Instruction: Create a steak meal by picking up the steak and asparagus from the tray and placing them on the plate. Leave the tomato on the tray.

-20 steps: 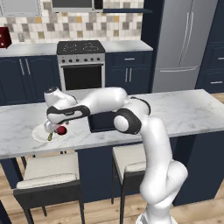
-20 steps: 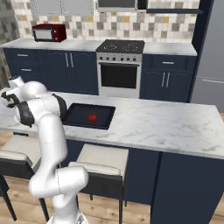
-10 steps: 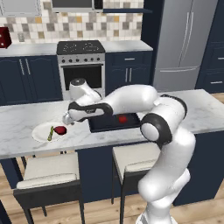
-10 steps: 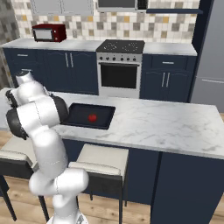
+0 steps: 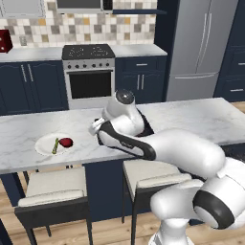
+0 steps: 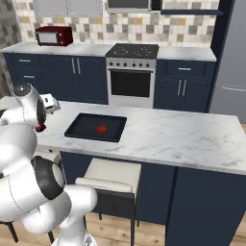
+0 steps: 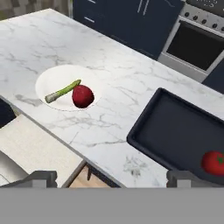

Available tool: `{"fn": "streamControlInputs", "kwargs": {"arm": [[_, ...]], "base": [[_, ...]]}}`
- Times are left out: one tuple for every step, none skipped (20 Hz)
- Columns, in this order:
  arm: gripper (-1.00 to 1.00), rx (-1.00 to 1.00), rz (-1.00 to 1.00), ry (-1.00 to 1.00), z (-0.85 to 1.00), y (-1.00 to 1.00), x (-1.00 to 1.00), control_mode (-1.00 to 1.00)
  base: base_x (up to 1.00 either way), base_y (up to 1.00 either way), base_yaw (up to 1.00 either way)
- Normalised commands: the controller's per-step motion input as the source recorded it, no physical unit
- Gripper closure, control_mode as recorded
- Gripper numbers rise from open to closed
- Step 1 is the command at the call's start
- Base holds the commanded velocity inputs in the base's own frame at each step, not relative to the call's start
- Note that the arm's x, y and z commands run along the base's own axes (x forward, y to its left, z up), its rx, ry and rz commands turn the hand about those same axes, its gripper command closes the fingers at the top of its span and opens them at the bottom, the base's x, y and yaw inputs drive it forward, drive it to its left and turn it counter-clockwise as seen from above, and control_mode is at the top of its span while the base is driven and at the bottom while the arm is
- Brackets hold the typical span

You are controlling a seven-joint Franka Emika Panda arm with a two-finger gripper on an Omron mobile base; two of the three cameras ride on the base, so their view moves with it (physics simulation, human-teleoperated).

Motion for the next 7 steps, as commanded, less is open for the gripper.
{"fn": "streamControlInputs", "kwargs": {"arm": [[-1.0, 0.13, 0.0, -0.15, 0.94, -0.62, -0.74, -1.0], [-1.0, 0.13, 0.0, -0.13, 0.85, -0.69, -0.79, -1.0], [-1.0, 0.13, 0.0, -0.13, 0.7, -0.71, -0.79, -1.0], [-1.0, 0.14, 0.0, -0.12, 0.31, -0.72, -0.64, -1.0], [-1.0, 0.15, 0.03, -0.1, 0.06, -0.66, -0.36, -1.0], [-1.0, 0.14, 0.04, -0.04, 0.0, -0.62, -0.24, -1.0], [-1.0, 0.11, 0.03, -0.01, 0.0, -0.58, -0.21, -1.0]], "base": [[0.0, 0.0, 0.0], [0.0, 0.0, 0.0], [0.0, 0.0, 0.0], [0.0, 0.0, 0.0], [0.0, 0.0, 0.0], [0.0, 0.0, 0.0], [0.0, 0.0, 0.0]]}}
